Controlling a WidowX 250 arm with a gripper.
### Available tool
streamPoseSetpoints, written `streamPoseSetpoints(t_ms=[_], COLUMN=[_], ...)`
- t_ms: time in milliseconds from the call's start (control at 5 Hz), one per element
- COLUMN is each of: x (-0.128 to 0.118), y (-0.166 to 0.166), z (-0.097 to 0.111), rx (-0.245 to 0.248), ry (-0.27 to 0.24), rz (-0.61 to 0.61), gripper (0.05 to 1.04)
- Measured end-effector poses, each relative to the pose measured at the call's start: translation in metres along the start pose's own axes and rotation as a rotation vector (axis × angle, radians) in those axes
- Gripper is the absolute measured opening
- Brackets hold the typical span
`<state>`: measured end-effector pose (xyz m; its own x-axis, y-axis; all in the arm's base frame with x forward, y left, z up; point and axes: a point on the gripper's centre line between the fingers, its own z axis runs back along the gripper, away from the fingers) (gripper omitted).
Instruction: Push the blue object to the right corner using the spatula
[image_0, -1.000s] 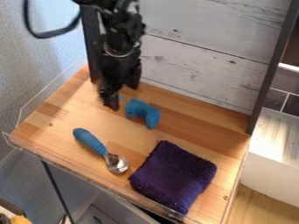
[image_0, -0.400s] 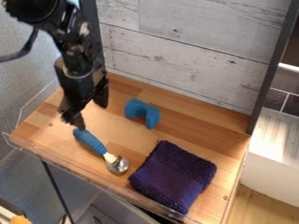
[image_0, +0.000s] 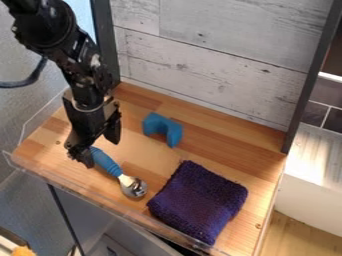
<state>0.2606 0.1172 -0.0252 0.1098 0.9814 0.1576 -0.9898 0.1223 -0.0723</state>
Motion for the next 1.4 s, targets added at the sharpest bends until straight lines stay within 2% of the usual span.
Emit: streamPoseSetpoints(t_ms=[200, 400, 800, 1000, 1200, 1400], x=[-0.003, -0.007, -0.006, -0.008, -0.005, 0.011], y=[0.003, 0.004, -0.003, -0.003, 0.004, 0.005], z=[-0.008, -0.019, -0.022, -0.022, -0.021, -0.003], rx=[0.03, 0.059, 0.027, 0.02, 0.034, 0.003], ry=[-0.006, -0.002, -0.024, -0.014, -0.011, -0.031], rz=[-0.023, -0.04, -0.05, -0.052, -0.055, -0.05], gripper=[1.001, 0.951, 0.419, 0.409, 0.409, 0.409])
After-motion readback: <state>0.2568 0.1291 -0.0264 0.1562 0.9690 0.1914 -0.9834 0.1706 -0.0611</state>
